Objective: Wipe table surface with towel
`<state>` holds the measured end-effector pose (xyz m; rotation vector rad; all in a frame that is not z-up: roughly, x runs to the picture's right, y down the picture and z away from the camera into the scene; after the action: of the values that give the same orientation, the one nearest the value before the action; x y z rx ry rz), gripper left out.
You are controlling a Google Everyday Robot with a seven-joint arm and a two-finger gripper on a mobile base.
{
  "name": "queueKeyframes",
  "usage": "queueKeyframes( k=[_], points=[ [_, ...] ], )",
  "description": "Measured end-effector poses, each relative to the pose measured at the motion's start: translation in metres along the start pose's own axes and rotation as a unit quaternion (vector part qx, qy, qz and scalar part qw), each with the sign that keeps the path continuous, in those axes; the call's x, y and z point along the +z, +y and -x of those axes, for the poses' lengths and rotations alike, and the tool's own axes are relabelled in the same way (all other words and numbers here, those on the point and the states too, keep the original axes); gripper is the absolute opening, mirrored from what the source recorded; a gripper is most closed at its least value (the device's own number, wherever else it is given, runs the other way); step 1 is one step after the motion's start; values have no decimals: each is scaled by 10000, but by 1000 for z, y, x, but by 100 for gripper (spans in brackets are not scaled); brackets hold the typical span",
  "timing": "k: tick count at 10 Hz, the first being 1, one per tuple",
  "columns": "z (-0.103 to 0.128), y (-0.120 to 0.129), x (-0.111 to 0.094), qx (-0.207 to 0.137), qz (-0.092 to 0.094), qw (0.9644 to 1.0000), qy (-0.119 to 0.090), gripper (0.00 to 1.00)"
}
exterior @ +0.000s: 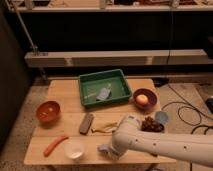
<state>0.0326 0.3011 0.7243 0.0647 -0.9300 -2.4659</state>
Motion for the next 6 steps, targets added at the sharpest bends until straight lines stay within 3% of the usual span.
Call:
queueKeyframes(
  k=[3,6],
  points=[
    [-18,37,11,60,140,9998,-104,0],
    [-37,44,24,-47,148,9998,-147,0]
  ],
)
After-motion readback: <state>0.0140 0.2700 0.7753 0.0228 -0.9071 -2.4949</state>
